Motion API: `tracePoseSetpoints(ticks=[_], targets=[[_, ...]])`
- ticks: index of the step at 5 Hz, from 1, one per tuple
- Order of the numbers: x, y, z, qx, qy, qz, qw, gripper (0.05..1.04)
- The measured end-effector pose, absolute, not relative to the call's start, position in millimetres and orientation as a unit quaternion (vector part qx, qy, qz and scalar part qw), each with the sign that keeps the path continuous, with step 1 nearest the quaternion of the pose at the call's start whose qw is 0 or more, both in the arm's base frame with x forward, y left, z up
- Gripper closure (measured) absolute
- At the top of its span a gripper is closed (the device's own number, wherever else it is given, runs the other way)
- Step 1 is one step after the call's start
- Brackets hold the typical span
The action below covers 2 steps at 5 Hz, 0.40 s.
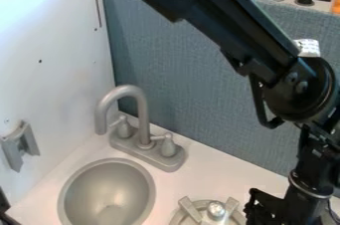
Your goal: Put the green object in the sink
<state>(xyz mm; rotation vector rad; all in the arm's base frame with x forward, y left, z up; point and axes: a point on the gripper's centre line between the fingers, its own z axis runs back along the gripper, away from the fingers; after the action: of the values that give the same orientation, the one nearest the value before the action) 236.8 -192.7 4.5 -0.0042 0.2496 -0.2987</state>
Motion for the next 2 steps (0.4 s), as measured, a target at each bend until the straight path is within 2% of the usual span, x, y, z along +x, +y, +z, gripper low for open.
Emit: tracePoseSetpoints(ticks=[1,2], targets=[[232,-189,-6,0.009,0.142,-0.147,0.979,0.083],[228,-204,-1,0.044,0.133,-0.150,0.979,0.083]])
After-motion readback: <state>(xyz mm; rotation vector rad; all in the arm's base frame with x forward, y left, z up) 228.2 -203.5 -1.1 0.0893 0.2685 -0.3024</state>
